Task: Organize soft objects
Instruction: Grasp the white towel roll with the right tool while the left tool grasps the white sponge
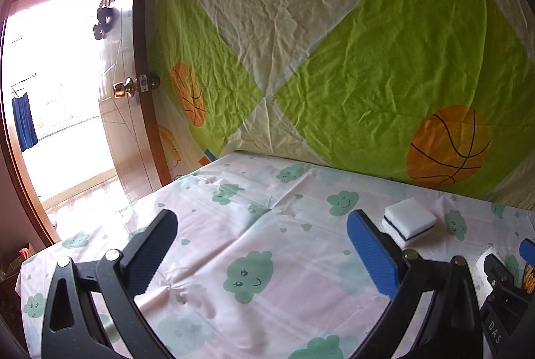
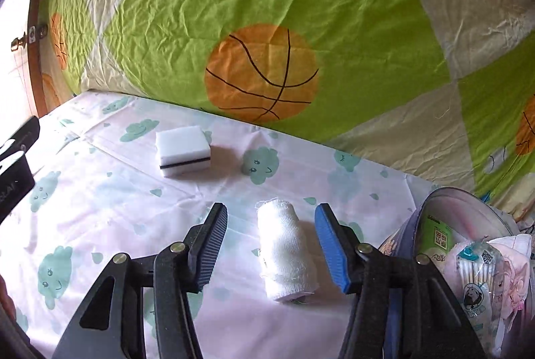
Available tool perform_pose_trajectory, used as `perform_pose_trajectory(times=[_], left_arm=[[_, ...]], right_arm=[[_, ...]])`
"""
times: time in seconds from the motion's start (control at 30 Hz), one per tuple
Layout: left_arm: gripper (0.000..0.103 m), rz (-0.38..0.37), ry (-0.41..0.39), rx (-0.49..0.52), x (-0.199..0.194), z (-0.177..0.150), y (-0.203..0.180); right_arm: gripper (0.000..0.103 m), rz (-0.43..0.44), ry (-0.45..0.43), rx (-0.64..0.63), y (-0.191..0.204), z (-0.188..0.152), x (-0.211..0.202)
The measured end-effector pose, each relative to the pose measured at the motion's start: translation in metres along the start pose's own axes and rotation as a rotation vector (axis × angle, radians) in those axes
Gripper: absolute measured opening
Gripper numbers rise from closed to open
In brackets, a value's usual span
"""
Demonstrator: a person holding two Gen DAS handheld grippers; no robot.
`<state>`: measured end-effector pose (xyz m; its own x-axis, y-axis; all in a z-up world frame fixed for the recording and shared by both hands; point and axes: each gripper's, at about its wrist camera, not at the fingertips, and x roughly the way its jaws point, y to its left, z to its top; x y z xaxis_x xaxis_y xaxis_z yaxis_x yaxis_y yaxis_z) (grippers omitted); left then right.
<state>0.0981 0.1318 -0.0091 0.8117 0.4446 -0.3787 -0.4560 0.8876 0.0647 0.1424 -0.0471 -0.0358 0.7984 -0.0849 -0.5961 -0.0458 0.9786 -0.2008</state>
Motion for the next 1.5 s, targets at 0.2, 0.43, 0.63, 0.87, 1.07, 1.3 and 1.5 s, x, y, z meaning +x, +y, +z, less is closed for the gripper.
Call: perform_pose_trajectory(times=[0.2, 0.43, 0.63, 0.87, 1.07, 1.3, 1.5], left_arm=[[0.103, -0.003, 0.021, -0.012, 0.003, -0.001, 0.002], [0.103, -0.026, 0.058, -0.017, 0.009, -0.001, 0.003], [0.103, -0.072, 0.112, 0.001, 0.017, -0.003, -0.002], [0.103, -0.103, 0.123, 0.011, 0.018, -0.004, -0.005], [0.103, -0.164, 0.15, 0.058, 0.027, -0.002, -0.023], [0.103, -0.287, 0.181, 0.177, 0.049, 0.011, -0.086], [0.103, -0.384, 0.261, 0.25, 0.08, 0.022, -0.144]], right_arm=[[0.043, 0.016, 0.162, 0.059, -0.014, -0.001, 0.031], [0.041, 0.012, 0.222, 0.029, -0.009, -0.007, 0.038], [0.033, 0.097, 0.16, 0.105, -0.015, -0.007, 0.028], [0.033, 0.197, -0.134, 0.209, -0.017, 0.003, -0.014], [0.033, 0.056, -0.294, 0.146, -0.02, 0.003, -0.037], [0.033, 0.022, -0.318, 0.215, -0.037, 0.0, -0.038], [0.033, 0.025, -0.299, 0.256, -0.044, -0.002, -0.034]])
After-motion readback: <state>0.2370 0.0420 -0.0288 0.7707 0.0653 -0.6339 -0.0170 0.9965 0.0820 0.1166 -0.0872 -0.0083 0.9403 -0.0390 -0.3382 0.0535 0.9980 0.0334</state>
